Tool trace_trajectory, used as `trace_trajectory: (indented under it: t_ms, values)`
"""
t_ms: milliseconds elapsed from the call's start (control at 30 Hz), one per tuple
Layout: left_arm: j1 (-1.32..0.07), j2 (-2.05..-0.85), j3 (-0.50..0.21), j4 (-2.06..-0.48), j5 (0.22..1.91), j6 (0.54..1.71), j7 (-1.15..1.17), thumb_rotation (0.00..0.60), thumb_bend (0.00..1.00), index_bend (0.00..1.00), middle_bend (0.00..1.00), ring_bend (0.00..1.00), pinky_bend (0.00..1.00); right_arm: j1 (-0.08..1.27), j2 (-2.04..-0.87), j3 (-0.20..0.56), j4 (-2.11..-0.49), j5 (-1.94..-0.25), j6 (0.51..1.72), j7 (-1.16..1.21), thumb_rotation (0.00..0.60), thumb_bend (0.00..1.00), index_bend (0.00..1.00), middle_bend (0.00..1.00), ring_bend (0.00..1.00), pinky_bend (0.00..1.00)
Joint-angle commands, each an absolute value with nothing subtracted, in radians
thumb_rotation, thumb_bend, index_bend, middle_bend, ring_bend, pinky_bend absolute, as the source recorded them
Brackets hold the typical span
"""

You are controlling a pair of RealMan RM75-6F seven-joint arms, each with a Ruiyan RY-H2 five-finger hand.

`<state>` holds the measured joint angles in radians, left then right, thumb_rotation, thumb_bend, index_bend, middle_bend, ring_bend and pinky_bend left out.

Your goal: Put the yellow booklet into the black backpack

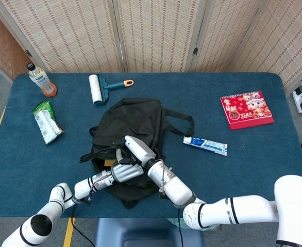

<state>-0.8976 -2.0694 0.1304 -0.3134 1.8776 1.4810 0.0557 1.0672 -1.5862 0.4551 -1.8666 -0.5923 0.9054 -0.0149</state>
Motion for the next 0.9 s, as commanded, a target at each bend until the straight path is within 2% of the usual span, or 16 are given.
trace_trajectory:
  t_ms: [33,233,400,467,567,633,733,900]
  values:
    - [-0.914,-2.07,0.119,-0.304,1.858,1.455,0.056,0.6,0.49,0.8,0.78,0.68,0.6,1.067,-1.586,0.453,-1.868,-0.595,0.907,-0.014,0.6,0.82,0.73,0.45,0.36,0.41]
    - [-0.914,-2.066,0.106,-0.292,1.824,1.412,0.043,0.6,0.47,0.8,0.78,0.68,0.59,1.063,-1.583,0.449,-1.868,-0.6,0.917,-0.012,0.6,0.81,0.72,0.45,0.36,0.41]
    - [-0.881,-2.059,0.076,-0.343,1.767,1.359,0.068,0.6,0.36,0.72,0.74,0.65,0.56,1.066,-1.593,0.443,-1.851,-0.603,0.92,-0.013,0.6,0.82,0.72,0.45,0.36,0.41]
    - [-0.868,-2.052,0.058,-0.383,1.743,1.349,0.109,0.6,0.23,0.63,0.66,0.6,0.53,1.071,-1.602,0.441,-1.837,-0.605,0.924,-0.018,0.6,0.82,0.72,0.45,0.36,0.41]
    - [-0.851,-2.036,0.038,-0.465,1.713,1.335,0.177,0.6,0.05,0.47,0.51,0.46,0.43,1.077,-1.614,0.442,-1.82,-0.6,0.929,-0.022,0.6,0.81,0.72,0.45,0.36,0.41]
    - [-0.839,-2.02,0.026,-0.533,1.699,1.335,0.229,0.6,0.0,0.38,0.42,0.39,0.37,1.081,-1.619,0.444,-1.81,-0.596,0.934,-0.027,0.6,0.81,0.71,0.45,0.36,0.4]
    - [-0.821,-1.996,0.012,-0.632,1.681,1.336,0.3,0.6,0.0,0.29,0.33,0.31,0.31,1.085,-1.623,0.448,-1.799,-0.588,0.941,-0.033,0.6,0.81,0.71,0.44,0.36,0.4]
    - [-0.793,-1.944,-0.013,-0.824,1.656,1.346,0.402,0.6,0.0,0.22,0.28,0.27,0.28,1.09,-1.632,0.457,-1.777,-0.576,0.948,-0.037,0.6,0.82,0.71,0.44,0.36,0.4]
